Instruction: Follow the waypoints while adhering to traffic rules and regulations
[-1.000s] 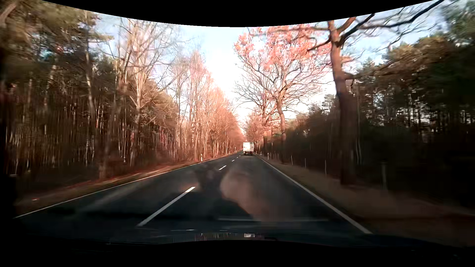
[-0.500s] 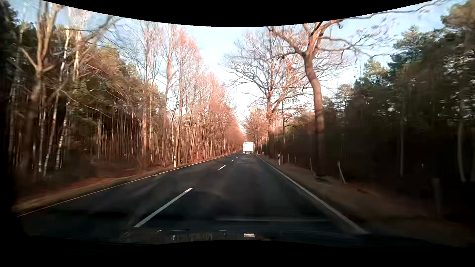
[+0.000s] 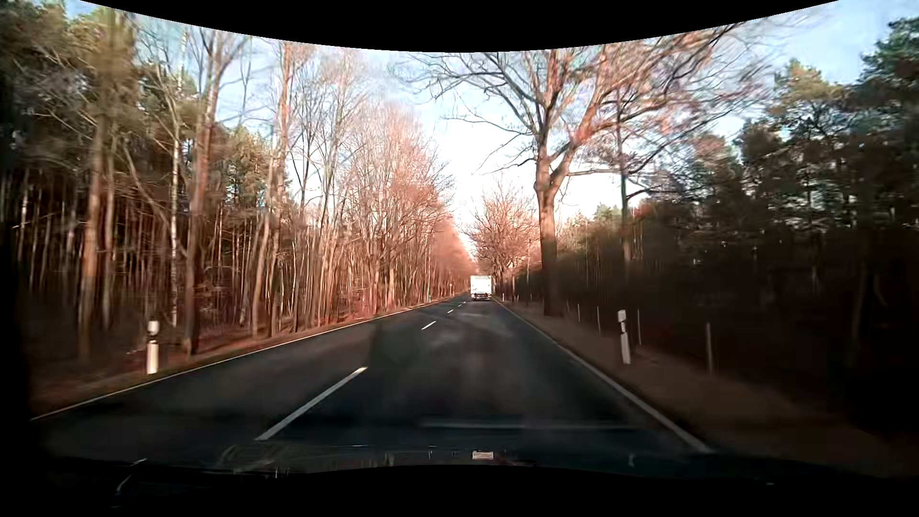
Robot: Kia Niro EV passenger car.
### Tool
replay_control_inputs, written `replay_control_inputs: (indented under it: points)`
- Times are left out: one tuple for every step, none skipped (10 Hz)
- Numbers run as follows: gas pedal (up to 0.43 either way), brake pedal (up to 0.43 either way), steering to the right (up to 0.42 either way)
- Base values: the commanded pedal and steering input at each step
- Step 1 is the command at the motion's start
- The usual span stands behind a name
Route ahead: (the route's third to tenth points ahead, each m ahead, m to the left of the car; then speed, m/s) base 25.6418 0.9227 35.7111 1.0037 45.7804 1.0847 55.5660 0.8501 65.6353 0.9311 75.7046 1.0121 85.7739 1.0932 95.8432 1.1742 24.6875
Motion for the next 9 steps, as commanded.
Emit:
replay_control_inputs:
  points:
    - [0.209, 0.0, -0.003]
    - [0.197, 0.0, -0.002]
    - [0.189, 0.0, -0.003]
    - [0.189, 0.0, -0.002]
    - [0.177, 0.0, -0.003]
    - [0.169, 0.0, -0.002]
    - [0.169, 0.0, -0.002]
    - [0.169, 0.0, -0.002]
    - [0.169, 0.0, -0.002]
